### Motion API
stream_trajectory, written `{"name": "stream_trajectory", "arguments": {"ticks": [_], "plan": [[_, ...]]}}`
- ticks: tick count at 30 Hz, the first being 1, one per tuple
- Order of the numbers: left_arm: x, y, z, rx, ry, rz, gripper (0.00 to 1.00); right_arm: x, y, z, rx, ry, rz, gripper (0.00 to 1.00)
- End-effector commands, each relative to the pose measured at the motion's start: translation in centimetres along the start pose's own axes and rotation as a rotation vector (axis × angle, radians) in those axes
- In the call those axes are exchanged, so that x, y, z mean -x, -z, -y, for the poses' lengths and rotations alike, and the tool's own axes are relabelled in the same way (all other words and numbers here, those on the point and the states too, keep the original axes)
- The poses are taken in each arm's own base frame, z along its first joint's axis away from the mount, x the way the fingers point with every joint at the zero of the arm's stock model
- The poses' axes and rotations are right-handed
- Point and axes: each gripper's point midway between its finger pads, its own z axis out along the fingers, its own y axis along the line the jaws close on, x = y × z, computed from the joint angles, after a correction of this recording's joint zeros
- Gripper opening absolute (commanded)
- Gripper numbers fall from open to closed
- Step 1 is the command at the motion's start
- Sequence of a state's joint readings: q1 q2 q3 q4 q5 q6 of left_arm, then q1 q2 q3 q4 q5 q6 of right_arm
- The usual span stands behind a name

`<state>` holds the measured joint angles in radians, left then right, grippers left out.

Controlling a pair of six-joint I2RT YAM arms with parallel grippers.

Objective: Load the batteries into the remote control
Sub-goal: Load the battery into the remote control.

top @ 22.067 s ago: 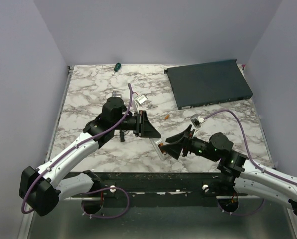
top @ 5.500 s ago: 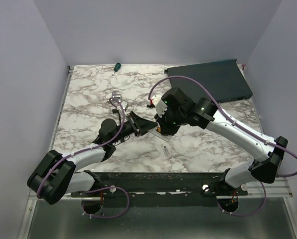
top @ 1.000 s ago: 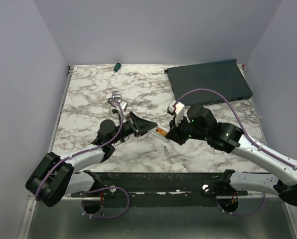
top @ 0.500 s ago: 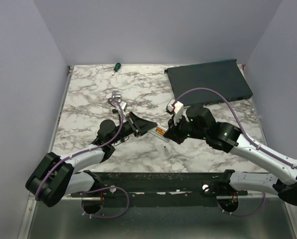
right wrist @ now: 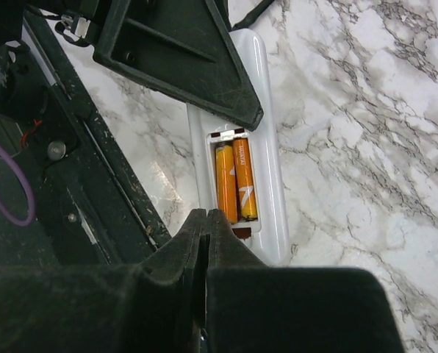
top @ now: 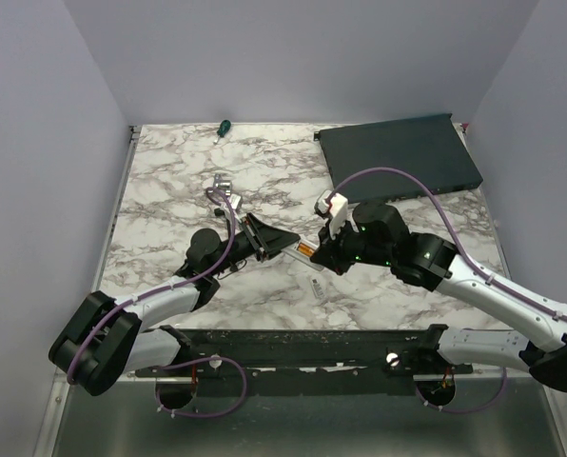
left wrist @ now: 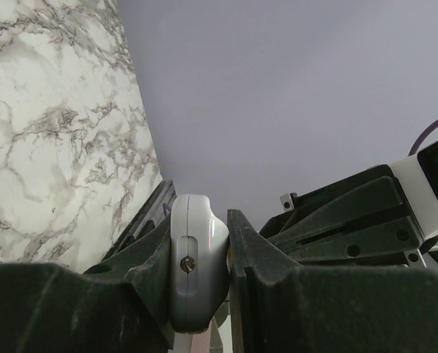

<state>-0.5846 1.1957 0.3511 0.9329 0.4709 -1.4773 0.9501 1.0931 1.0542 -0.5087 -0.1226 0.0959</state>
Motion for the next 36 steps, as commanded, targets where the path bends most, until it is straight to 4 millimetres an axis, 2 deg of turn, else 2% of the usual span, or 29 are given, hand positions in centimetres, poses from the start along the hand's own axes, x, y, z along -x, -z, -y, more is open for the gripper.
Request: {"name": "stream_trajectory", "arguments": {"ticks": [1,7,14,20,36], "plan": [[0.1,-0.2,1.7,-0.056,-0.025,0.003,0.0,0.8,-0.3,-0.9,0.044,0.016,0.036,0.01],[0.0,-0.1,1.7,-0.054,-0.024,0.001,0.0,2.4,1.6,-1.8,0.085,0.034,0.145,0.01],[0.1,-0.2,1.8,-0.054,-0.025,0.0,0.0,1.2,2.8,-0.1,-0.011,0.016,0.173,0.01],[0.0,-0.3,1.8,-0.051,-0.025,-0.003,0.0,0.5,2.2,-0.1,-0.006,0.003,0.162,0.01],[0.0,-0.2,1.8,-0.055,-0.024,-0.003,0.0,0.1,1.3,0.6,-0.037,0.01,0.161,0.01]]}}
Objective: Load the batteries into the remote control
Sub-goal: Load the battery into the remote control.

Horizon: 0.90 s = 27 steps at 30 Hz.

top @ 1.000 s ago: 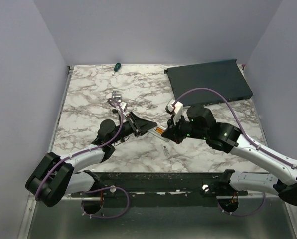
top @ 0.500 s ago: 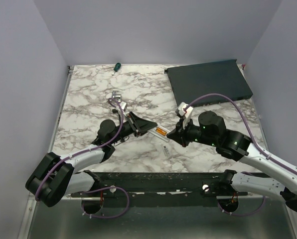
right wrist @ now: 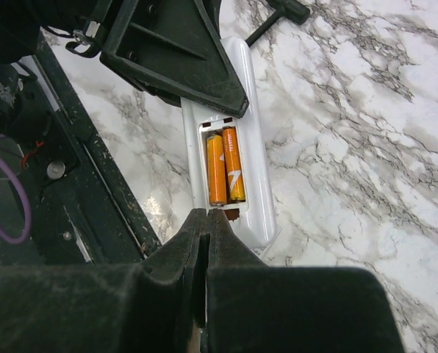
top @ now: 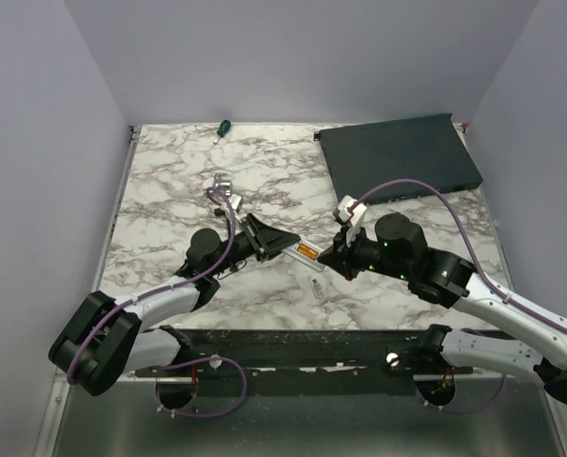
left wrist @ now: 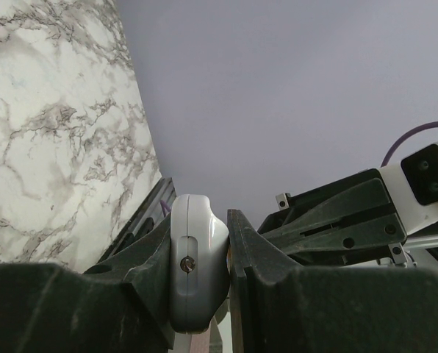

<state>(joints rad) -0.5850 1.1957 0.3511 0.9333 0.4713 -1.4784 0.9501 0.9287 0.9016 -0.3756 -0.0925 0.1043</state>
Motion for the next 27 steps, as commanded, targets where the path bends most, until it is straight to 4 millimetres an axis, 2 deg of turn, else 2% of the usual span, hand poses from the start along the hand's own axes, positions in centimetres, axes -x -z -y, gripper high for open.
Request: {"name": "stream_trajectory", "arguments": {"ticks": [1,27], "plan": [[0.1,-0.3,1.8,-0.056,-0.027,-0.002,0.0,0.0,-0.6,0.4,-0.023,0.004,0.014,0.01],[0.0,-0.2,2.2,-0.073,-0.02,-0.002,0.0,-0.5,-1.8,0.7,-0.032,0.016,0.006,0.01]]}}
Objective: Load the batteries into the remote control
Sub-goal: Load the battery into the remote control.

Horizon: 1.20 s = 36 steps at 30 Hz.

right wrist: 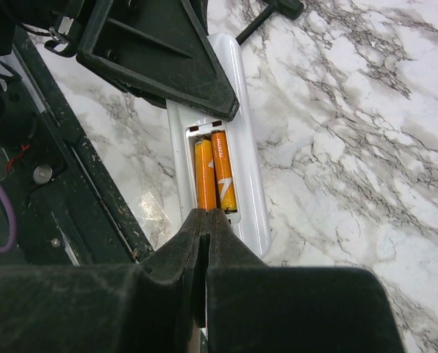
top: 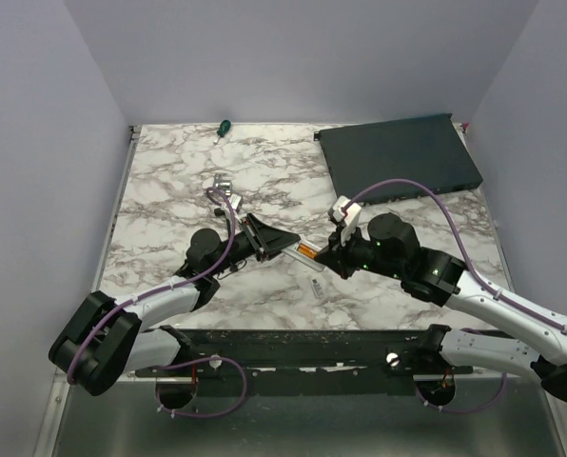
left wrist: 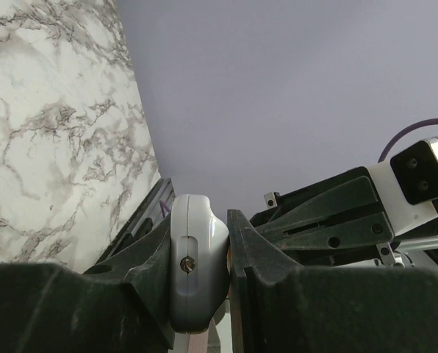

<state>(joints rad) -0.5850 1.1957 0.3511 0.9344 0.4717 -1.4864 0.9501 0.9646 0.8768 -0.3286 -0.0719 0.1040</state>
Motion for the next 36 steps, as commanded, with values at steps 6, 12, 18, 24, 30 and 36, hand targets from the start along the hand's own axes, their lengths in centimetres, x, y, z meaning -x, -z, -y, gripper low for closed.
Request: {"name": "stream_trajectory", "arguments": {"ticks": [6,12,18,24,30,36], "plan": [[0.0,-0.1,2.2,-0.076,-0.026,-0.001,0.0,0.0,-0.9,0.1,-0.004,0.019,-0.002,0.01],[0.0,-0.1,2.3,-0.081,-0.026,-0.003,0.0,-0.4,-1.3,0.0,-0.001,0.021,-0.028,0.01],[-0.1,-0.2,2.7,-0.094,-0.03,-0.01,0.0,-0.3,-1.7,0.1,-0.003,0.033,-0.053,0.01],[-0.3,-0.1,3.1,-0.111,-0.038,-0.023,0.0,-0.6,-2.3,0.3,-0.012,0.038,-0.112,0.01],[-0.4,-0.2,3.5,-0.125,-0.053,-0.032,0.0,-0.8,-2.8,0.6,-0.03,0.038,-0.16,0.01],[-0.6,-0.2,4.4,-0.151,-0.088,-0.049,0.0,-1.2,-3.3,0.5,-0.017,0.049,-0.228,0.01]]}}
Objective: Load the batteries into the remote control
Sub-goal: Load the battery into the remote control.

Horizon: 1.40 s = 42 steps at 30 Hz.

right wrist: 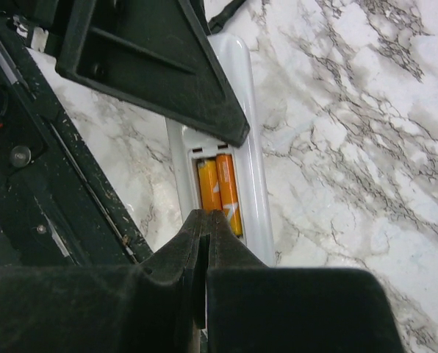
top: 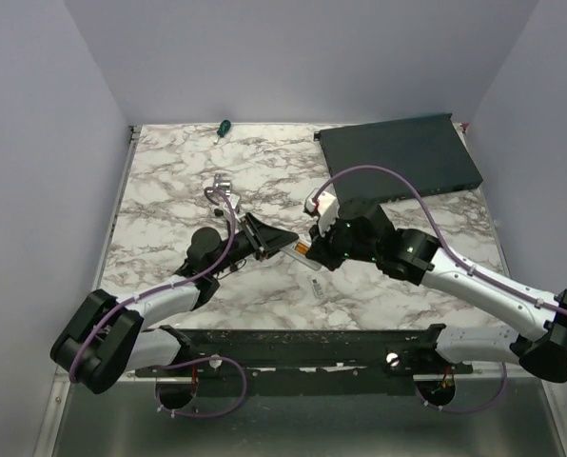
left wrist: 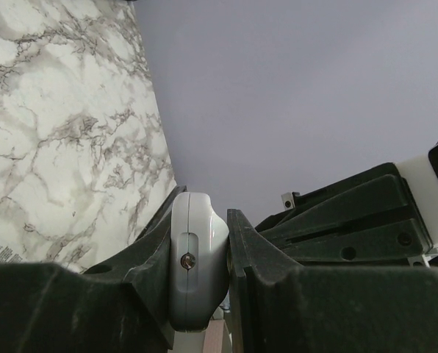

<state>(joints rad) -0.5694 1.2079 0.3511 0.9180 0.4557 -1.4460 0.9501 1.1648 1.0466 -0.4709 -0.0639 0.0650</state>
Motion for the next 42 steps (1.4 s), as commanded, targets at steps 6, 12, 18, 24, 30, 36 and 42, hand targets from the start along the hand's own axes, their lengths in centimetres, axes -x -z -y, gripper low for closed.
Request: {"name": "stream_trajectory", "arguments": {"ticks": [6,12,18,24,30,36,42], "plan": [[-1.3,0.1,5.9,-0.197,-0.08,-0.076,0.0,-1.0,-1.7,-0.3,0.022,0.031,-0.118,0.01],[-1.2,0.1,5.6,-0.183,-0.087,-0.072,0.0,0.0,-1.3,-0.5,0.024,0.03,-0.079,0.01],[-1.2,-0.1,5.1,-0.17,-0.085,-0.071,0.0,4.4,1.9,0.3,-0.042,0.007,0.145,0.01],[-1.1,-0.2,5.0,-0.157,-0.109,-0.072,0.0,4.4,4.4,4.5,-0.295,-0.13,0.262,0.23],[-0.9,0.3,2.5,-0.027,-0.161,-0.057,0.0,1.6,5.5,7.5,-0.486,-0.289,0.264,0.6],[-0.2,3.3,-2.3,0.177,-0.19,0.011,0.0,-1.9,5.4,8.2,-0.546,-0.427,0.238,0.75],[1.3,6.5,-5.8,0.294,-0.164,0.069,0.0,-7.1,1.9,6.2,-0.463,-0.483,0.042,0.77]]}}
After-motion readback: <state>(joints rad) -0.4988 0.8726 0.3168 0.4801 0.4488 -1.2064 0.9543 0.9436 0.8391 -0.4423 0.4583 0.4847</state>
